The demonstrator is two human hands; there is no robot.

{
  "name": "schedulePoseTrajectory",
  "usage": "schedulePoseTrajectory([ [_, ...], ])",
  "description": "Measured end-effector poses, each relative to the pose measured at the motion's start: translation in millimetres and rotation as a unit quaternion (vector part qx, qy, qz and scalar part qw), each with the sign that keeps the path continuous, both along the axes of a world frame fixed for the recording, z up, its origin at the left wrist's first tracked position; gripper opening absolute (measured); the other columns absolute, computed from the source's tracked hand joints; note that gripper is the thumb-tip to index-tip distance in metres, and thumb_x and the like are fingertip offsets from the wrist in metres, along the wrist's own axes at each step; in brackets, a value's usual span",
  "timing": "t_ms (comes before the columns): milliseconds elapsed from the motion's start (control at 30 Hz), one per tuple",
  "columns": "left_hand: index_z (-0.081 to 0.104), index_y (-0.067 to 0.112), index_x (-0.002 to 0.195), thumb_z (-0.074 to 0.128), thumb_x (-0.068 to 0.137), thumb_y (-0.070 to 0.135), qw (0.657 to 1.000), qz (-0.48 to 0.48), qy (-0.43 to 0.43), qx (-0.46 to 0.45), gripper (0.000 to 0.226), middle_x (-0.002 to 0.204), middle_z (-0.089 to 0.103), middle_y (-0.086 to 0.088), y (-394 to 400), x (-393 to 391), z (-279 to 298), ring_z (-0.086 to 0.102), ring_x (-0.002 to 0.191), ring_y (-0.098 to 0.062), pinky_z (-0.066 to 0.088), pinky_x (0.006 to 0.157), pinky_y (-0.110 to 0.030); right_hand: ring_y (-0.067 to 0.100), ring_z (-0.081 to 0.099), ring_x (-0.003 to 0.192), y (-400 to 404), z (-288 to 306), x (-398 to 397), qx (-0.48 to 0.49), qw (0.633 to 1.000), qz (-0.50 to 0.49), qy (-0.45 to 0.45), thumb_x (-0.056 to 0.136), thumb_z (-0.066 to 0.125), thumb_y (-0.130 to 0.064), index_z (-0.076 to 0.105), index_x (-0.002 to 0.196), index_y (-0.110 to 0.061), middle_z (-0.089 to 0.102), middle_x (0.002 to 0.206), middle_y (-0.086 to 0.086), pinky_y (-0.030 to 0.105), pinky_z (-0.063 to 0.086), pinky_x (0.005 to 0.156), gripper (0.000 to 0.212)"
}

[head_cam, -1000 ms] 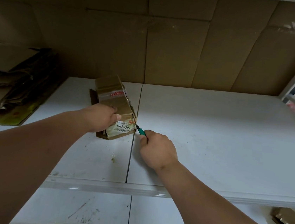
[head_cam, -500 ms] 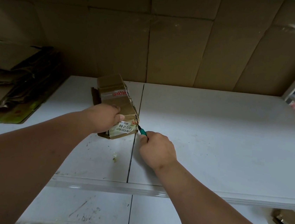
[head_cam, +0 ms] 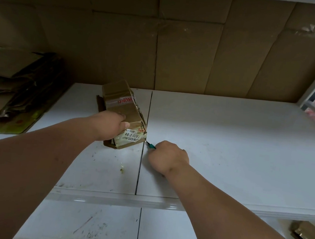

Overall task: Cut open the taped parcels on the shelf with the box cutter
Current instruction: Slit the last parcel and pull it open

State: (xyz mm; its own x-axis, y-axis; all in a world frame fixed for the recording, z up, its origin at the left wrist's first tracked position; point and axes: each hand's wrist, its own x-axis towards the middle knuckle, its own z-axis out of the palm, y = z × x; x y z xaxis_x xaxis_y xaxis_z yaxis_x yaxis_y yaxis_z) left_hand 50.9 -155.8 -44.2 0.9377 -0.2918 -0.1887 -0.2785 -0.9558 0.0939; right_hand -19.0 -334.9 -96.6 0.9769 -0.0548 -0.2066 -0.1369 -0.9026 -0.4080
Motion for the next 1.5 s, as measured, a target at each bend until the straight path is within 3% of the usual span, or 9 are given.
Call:
schedulePoseTrajectory([
  [200, 0.046, 0.013, 0.139, 0.03, 0.105, 0.039, 1.0, -0.004, -0.005, -0.003, 0.046, 0.131, 0.056, -0.009, -2, 0, -2, 0.053, 0.115, -0.021, 0.041, 0.093, -0.03, 0.027, 0.058, 0.08, -12, -2, -8, 0.048, 0.996, 0.009, -0.081, 0.098, 0.034, -0.034, 0.055, 0.083, -0.02, 0.055, 0.076, 0.0, 0.032, 0.044, 0.069, 0.03],
  [333, 0.046, 0.013, 0.138, 0.031, 0.105, 0.039, 1.0, -0.012, 0.001, -0.005, 0.045, 0.129, 0.056, -0.008, -2, 1, -1, 0.053, 0.113, -0.021, 0.041, 0.091, -0.029, 0.028, 0.056, 0.075, -7, -1, -4, 0.064, 0.991, 0.019, -0.113, 0.1, 0.035, -0.034, 0.044, 0.07, -0.024, 0.051, 0.069, -0.002, 0.032, 0.041, 0.065, 0.033],
  [600, 0.053, 0.015, 0.126, 0.032, 0.105, 0.041, 1.0, -0.01, -0.015, 0.003, 0.04, 0.114, 0.061, -0.005, -5, 1, -6, 0.056, 0.098, -0.016, 0.044, 0.083, -0.029, 0.019, 0.048, 0.064, 6, -12, 1, 0.039, 0.994, -0.015, -0.103, 0.098, 0.033, -0.034, 0.041, 0.067, -0.024, 0.047, 0.067, -0.006, 0.032, 0.039, 0.07, 0.034],
  [833, 0.04, 0.008, 0.144, 0.026, 0.107, 0.036, 0.997, -0.009, -0.037, 0.072, 0.049, 0.138, 0.052, -0.012, -14, 1, -11, 0.052, 0.122, -0.024, 0.044, 0.101, -0.034, 0.026, 0.067, 0.077, 14, -4, 7, 0.057, 0.997, -0.049, -0.033, 0.094, 0.035, -0.036, 0.048, 0.073, -0.022, 0.065, 0.082, 0.002, 0.035, 0.053, 0.082, 0.029],
  [1033, 0.043, 0.007, 0.141, 0.027, 0.107, 0.034, 0.997, -0.012, -0.037, 0.07, 0.046, 0.132, 0.055, -0.012, -16, -1, -7, 0.054, 0.118, -0.024, 0.045, 0.1, -0.034, 0.024, 0.05, 0.074, 13, -9, 5, 0.016, 0.998, -0.032, -0.058, 0.098, 0.032, -0.035, 0.04, 0.068, -0.024, 0.044, 0.068, -0.006, 0.034, 0.041, 0.078, 0.032],
  [1167, 0.038, 0.007, 0.145, 0.026, 0.107, 0.035, 0.997, -0.007, -0.033, 0.067, 0.049, 0.14, 0.05, -0.012, -17, -1, -5, 0.051, 0.124, -0.025, 0.042, 0.105, -0.036, 0.018, 0.046, 0.066, 12, -9, 6, 0.013, 0.998, -0.033, -0.054, 0.097, 0.034, -0.034, 0.041, 0.068, -0.024, 0.046, 0.069, -0.006, 0.035, 0.041, 0.079, 0.031],
  [1300, 0.044, 0.009, 0.14, 0.029, 0.107, 0.035, 0.998, -0.006, -0.031, 0.045, 0.045, 0.132, 0.055, -0.011, -16, 0, -7, 0.054, 0.116, -0.024, 0.044, 0.097, -0.033, 0.021, 0.051, 0.074, 11, -7, 4, 0.031, 0.998, -0.036, -0.042, 0.097, 0.033, -0.036, 0.042, 0.07, -0.023, 0.047, 0.071, -0.006, 0.035, 0.044, 0.083, 0.031],
  [1433, 0.057, 0.013, 0.118, 0.032, 0.106, 0.035, 0.999, 0.017, -0.033, 0.0, 0.035, 0.103, 0.062, -0.007, 1, 4, -5, 0.058, 0.091, -0.017, 0.044, 0.077, -0.029, 0.023, 0.059, 0.075, 4, -6, 0, 0.07, 0.997, -0.035, -0.001, 0.091, 0.038, -0.03, 0.049, 0.074, -0.022, 0.056, 0.078, -0.001, 0.038, 0.051, 0.087, 0.022],
  [1500, 0.057, 0.013, 0.118, 0.033, 0.105, 0.035, 1.0, 0.014, -0.027, -0.009, 0.035, 0.105, 0.062, -0.007, 7, 7, -2, 0.058, 0.091, -0.018, 0.046, 0.08, -0.03, 0.027, 0.064, 0.078, 1, -6, -1, 0.092, 0.995, -0.033, -0.005, 0.091, 0.038, -0.029, 0.05, 0.074, -0.021, 0.06, 0.081, 0.001, 0.039, 0.053, 0.086, 0.023],
])
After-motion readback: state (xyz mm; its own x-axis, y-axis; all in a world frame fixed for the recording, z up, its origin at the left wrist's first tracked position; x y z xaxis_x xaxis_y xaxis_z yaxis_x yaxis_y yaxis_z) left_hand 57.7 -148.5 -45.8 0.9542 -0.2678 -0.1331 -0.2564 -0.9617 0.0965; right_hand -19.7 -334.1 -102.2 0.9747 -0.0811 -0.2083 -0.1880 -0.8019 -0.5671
